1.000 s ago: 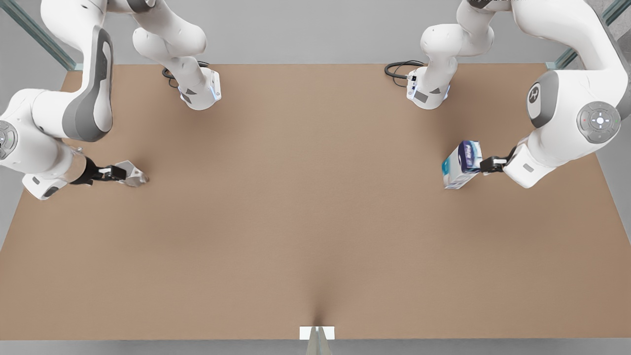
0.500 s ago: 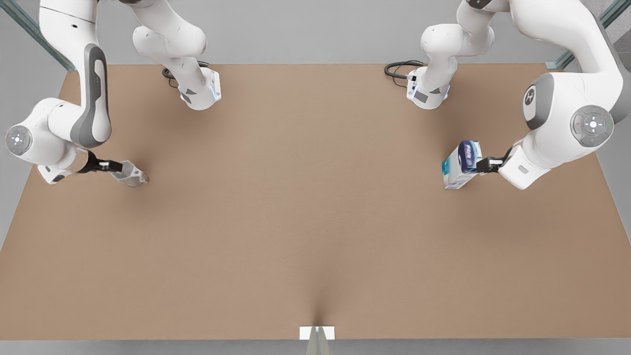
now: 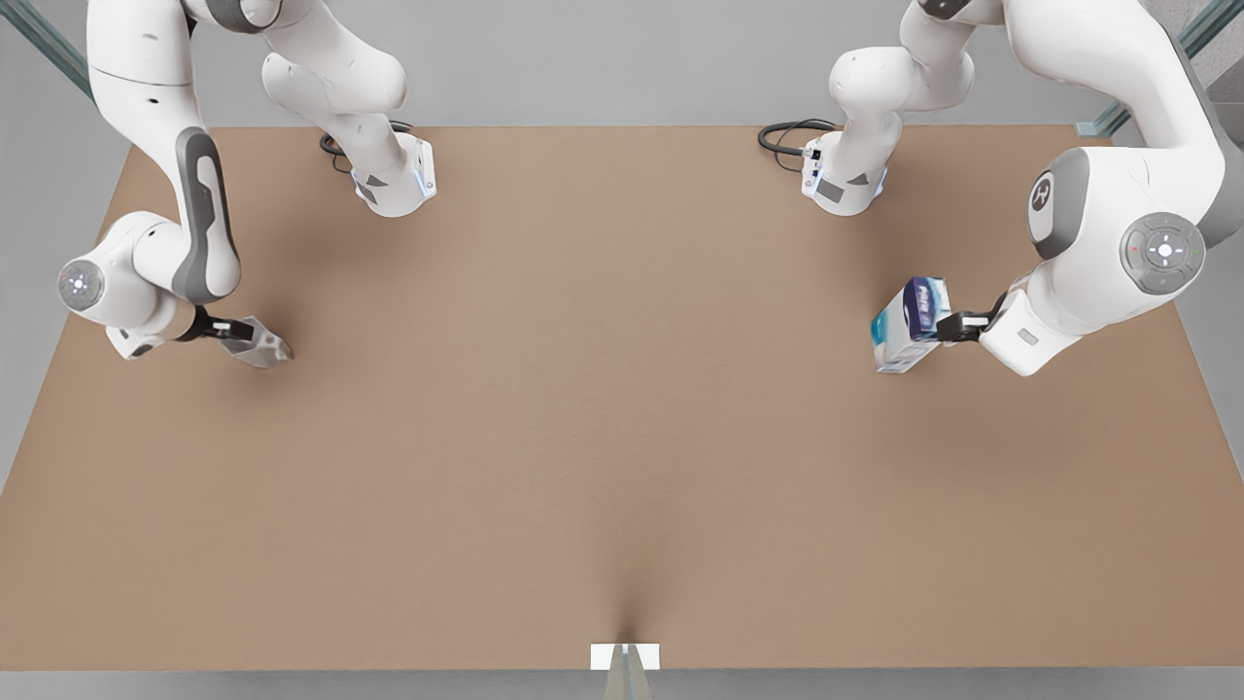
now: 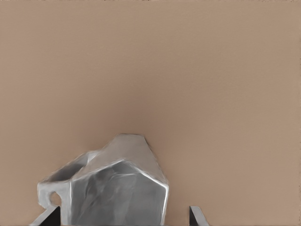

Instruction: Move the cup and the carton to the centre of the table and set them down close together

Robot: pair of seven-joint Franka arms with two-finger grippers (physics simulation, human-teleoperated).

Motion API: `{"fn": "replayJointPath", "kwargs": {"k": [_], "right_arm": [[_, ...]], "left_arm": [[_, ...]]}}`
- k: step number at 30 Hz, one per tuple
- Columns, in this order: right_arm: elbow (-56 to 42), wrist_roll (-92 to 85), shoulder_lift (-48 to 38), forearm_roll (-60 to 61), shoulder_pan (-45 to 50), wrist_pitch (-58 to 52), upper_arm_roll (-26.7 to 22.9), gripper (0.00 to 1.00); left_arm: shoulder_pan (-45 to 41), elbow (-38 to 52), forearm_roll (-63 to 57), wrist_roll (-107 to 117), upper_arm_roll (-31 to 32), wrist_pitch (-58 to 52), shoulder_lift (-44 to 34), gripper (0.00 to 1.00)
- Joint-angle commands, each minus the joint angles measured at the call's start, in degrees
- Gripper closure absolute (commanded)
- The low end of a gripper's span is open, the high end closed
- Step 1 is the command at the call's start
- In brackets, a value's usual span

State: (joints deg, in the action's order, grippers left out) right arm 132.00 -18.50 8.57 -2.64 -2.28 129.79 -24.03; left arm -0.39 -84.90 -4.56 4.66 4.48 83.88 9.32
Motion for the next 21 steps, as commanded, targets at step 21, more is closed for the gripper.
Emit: {"fn": "replayJointPath", "kwargs": {"k": [21], "right_arm": [[-0.86, -0.57, 7.69, 0.09, -1.50, 2.84, -0.23, 0.22]], "left_arm": [[-0.05, -0.18, -0.01, 0.09, 0.00, -0.04, 0.08, 0.00]]}}
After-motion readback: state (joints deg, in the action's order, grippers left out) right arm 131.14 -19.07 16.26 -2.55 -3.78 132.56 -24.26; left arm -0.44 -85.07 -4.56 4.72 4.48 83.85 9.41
